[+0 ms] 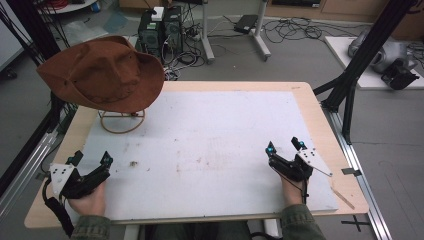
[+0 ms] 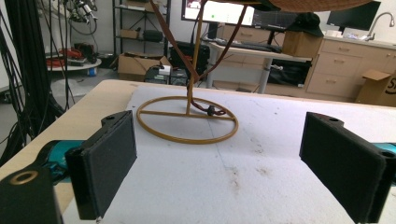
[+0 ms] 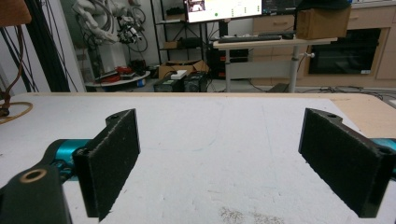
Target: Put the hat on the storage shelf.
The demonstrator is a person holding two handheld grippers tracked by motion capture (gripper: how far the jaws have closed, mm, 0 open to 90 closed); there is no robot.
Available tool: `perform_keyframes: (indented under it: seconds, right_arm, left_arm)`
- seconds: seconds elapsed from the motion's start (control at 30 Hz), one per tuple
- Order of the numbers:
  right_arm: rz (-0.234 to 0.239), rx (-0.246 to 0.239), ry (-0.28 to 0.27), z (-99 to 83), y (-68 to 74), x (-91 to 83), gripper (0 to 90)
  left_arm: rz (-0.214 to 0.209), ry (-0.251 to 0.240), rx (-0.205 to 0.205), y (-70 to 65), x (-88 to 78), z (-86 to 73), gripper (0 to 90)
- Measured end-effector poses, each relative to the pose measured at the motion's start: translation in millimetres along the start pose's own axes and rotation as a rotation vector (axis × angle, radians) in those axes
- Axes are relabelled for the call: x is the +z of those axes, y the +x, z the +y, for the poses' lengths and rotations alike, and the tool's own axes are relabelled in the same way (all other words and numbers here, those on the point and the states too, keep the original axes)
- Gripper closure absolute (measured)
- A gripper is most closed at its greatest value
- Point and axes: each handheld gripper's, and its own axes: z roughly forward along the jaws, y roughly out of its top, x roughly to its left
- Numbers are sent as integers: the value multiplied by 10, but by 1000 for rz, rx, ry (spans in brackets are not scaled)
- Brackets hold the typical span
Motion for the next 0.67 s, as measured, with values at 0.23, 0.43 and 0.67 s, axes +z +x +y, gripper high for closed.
perform_keyframes:
  seconds: [0.23, 0.43, 0.67]
  right_arm:
    - [4, 4, 2, -5, -7, 11, 119]
    - [8, 17, 8, -11, -7, 9, 119]
    - [11, 24, 5, -9, -28, 2, 119]
  left_arm:
    - [-9, 13, 7, -17, 16, -8, 112]
    - [-22, 16, 11, -48, 32, -13, 112]
    - [-41, 21, 14, -84, 52, -19, 112]
